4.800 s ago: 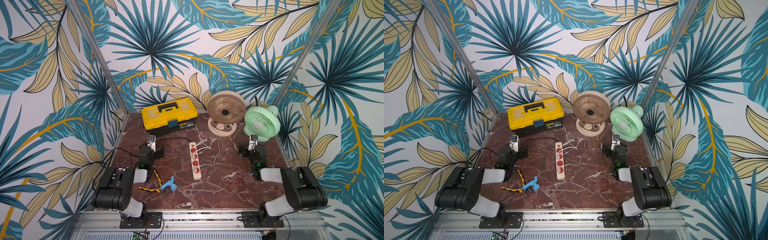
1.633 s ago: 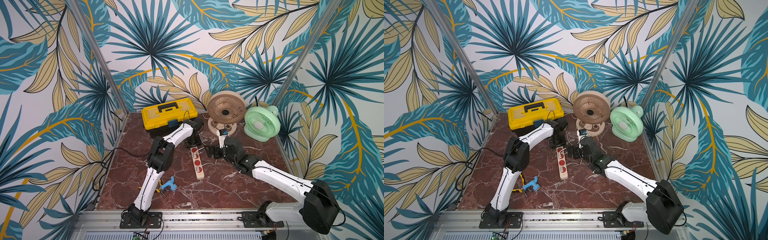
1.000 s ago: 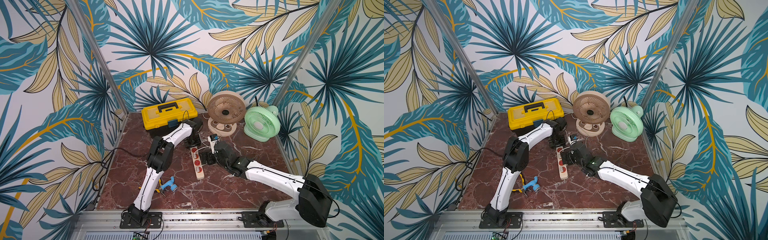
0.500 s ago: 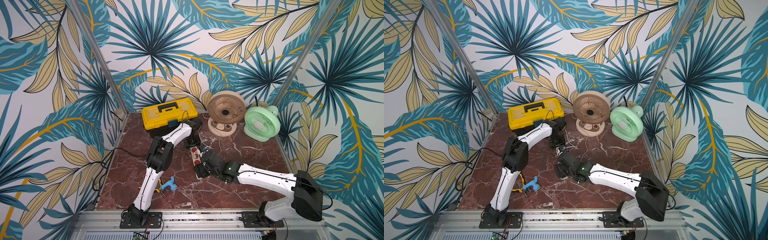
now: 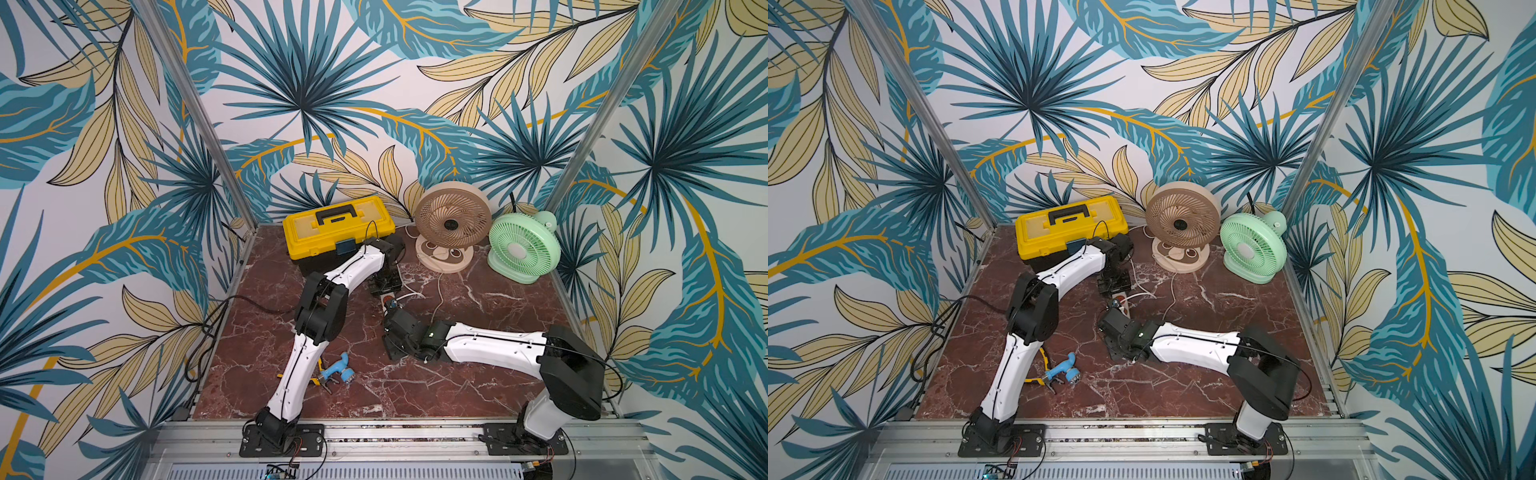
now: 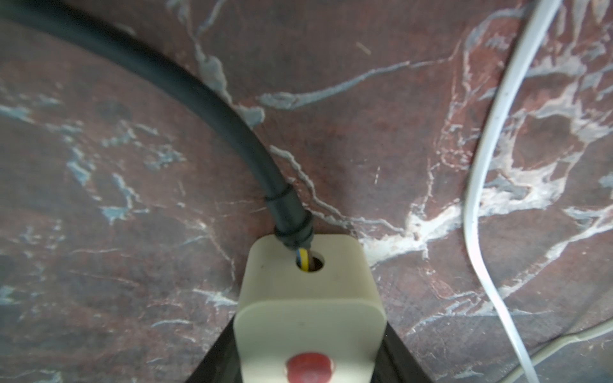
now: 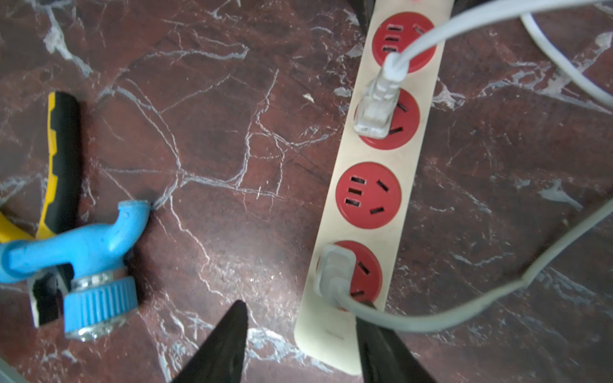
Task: Unplug the desk fan from the power strip
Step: Remove the plug from the socket.
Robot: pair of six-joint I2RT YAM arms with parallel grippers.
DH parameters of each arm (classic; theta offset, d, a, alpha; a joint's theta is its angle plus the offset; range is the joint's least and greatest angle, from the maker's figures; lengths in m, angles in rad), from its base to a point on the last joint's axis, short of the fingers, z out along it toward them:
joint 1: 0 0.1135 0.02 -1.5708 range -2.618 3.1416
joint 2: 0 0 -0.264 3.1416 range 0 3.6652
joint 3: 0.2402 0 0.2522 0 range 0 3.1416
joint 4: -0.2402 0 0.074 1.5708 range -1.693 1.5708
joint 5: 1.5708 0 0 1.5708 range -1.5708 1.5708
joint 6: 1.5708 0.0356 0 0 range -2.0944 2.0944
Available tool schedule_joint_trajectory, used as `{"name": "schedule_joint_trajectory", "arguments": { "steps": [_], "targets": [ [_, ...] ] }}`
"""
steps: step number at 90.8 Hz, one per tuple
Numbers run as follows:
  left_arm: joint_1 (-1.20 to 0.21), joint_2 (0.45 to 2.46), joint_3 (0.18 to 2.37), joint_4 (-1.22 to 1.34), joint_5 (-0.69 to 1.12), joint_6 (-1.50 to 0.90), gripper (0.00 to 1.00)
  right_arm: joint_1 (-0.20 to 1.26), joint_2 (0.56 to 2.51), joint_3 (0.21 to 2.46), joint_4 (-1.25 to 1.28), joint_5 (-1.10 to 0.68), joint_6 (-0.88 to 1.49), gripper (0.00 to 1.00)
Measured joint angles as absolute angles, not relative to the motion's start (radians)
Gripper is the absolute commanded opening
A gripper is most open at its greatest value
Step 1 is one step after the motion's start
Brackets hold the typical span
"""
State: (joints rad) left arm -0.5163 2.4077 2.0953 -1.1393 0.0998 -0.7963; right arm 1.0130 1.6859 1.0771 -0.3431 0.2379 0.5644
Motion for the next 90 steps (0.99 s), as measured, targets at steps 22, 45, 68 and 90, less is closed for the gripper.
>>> {"name": "schedule_joint_trajectory", "arguments": {
  "steps": [22,45,68,90],
  "targets": [
    [-0.515,2.415,2.104,-1.147,0.102,-0.796,0.0,1.013,1.745,1.127,-0.395,0.282,0.577,0.43],
    [-0.515,2.422,2.118,-1.159,0.102,-0.795,0.0,1.014,1.778,1.16,-0.434,0.334,0.593,0.34],
    [-0.515,2.429,2.131,-1.17,0.103,-0.793,0.0,1.013,1.814,1.2,-0.467,0.356,0.596,0.26],
    [-0.515,2.433,2.136,-1.175,0.103,-0.793,0.0,1.015,1.835,1.23,-0.501,0.364,0.61,0.13]
  ]
}}
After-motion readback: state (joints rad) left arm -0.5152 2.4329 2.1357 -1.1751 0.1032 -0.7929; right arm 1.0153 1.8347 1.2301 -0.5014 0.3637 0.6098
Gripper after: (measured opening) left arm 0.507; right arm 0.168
